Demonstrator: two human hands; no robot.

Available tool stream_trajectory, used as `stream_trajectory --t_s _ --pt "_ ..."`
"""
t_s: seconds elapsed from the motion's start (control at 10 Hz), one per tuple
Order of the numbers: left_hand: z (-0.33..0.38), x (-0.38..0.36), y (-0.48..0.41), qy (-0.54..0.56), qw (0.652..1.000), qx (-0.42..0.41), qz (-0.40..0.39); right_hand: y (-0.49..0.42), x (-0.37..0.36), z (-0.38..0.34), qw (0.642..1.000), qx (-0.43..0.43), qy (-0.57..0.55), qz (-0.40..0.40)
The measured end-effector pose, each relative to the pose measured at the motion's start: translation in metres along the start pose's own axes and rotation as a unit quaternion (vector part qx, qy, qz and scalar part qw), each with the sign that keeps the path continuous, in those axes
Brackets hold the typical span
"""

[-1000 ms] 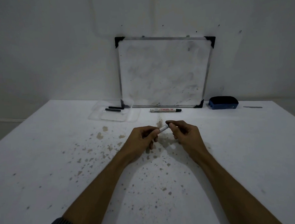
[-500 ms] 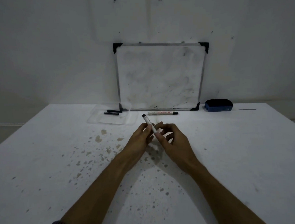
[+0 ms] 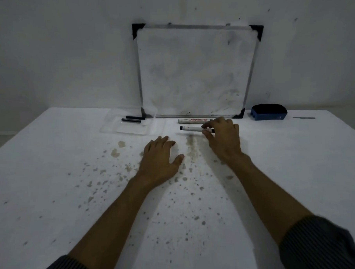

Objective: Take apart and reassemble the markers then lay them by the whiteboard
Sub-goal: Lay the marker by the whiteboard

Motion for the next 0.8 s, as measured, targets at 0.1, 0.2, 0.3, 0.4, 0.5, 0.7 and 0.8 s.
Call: stream_trajectory --t_s 0.1,0.2,0.3,0.4,0.5,0.7,0.8 --pt "-0.002 -0.005 -0.003 -0.014 1.0 -0.014 0.007 -0.02 -0.016 0.006 0.999 0.002 0.035 -0.011" --pt "-0.004 -0.005 -0.005 -0.016 0.999 -0.025 0.018 -0.031 -0.032 0.01 0.999 -0.013 0.034 -0.024" --pt "-0.005 -0.006 -0.006 -0.02 0.999 -0.027 0.03 -0.032 -0.042 0.011 0.998 -0.038 0.024 -0.032" --pt "-0.006 -0.005 -0.006 -0.012 0.999 -0.026 0.029 -0.027 -0.038 0.01 0.999 -0.043 0.024 -0.018" --pt "-0.006 -0.002 -0.006 -0.008 1.0 -0.014 0.018 -0.014 -0.026 0.002 0.998 -0.05 0.026 -0.007" --pt "-0.005 0.002 -0.003 0.034 0.999 0.002 0.016 0.032 0.0 -0.027 0.994 -0.093 -0.061 0.004" --pt "-0.001 0.009 -0.001 0.103 0.994 0.016 0.024 0.053 0.014 -0.038 0.976 -0.128 -0.175 -0.019"
Point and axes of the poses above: each hand's wrist, its own y-axis away from the middle knuckle, its own x-axis out of the back of the hand, z = x × y, the point moved 3 cm from there along -y, towards the middle knuckle, and after that the axes turned 12 degrees about x, right-handed, at the moved point
